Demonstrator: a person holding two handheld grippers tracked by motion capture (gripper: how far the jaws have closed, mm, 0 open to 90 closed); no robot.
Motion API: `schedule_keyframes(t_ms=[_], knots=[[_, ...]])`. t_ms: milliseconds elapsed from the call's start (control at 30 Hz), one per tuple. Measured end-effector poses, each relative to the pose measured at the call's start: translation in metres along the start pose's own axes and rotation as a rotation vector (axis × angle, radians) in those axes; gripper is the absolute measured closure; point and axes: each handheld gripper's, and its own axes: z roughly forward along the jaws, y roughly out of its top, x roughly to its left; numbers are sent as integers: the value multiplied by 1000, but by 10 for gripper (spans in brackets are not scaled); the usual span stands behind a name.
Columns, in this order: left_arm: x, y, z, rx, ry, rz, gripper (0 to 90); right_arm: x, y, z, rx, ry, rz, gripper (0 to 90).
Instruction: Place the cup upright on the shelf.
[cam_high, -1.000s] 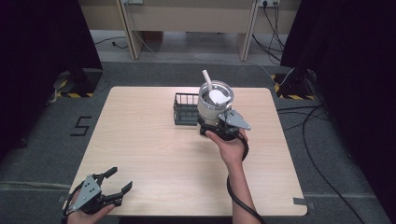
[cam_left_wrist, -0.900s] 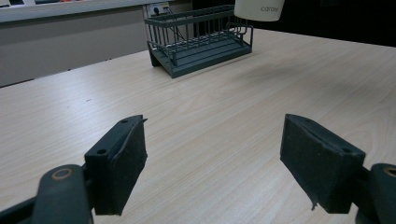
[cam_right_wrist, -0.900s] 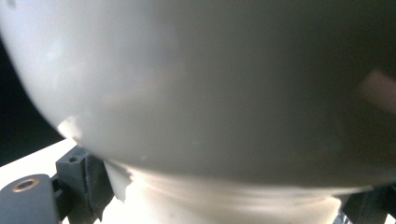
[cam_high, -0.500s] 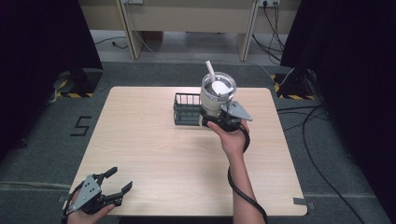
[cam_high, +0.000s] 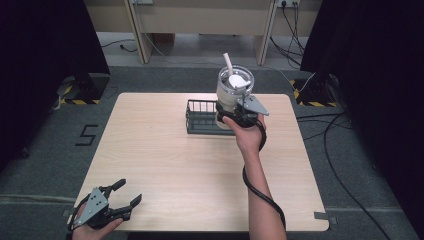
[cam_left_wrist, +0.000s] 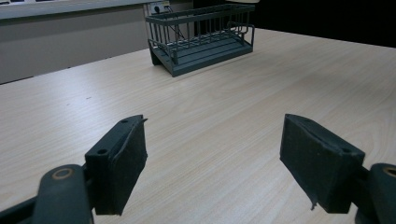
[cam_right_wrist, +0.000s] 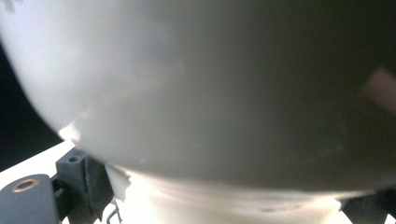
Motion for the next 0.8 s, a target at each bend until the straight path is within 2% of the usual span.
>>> schedule_keyframes(t_ms=[33,267,600,800], knots=[[0,0,0,1,0,-1,223,-4,2,6,-3,-15,-30,102],[1,-1,1,4,1,-6,224,-9,4,21,7,-29,-37,102],[2,-2,2,7,5,-11,227,-18,7,47,24,-49,-35,102],[3,-3,2,10,10,-14,228,-21,2,62,30,-61,-7,101]])
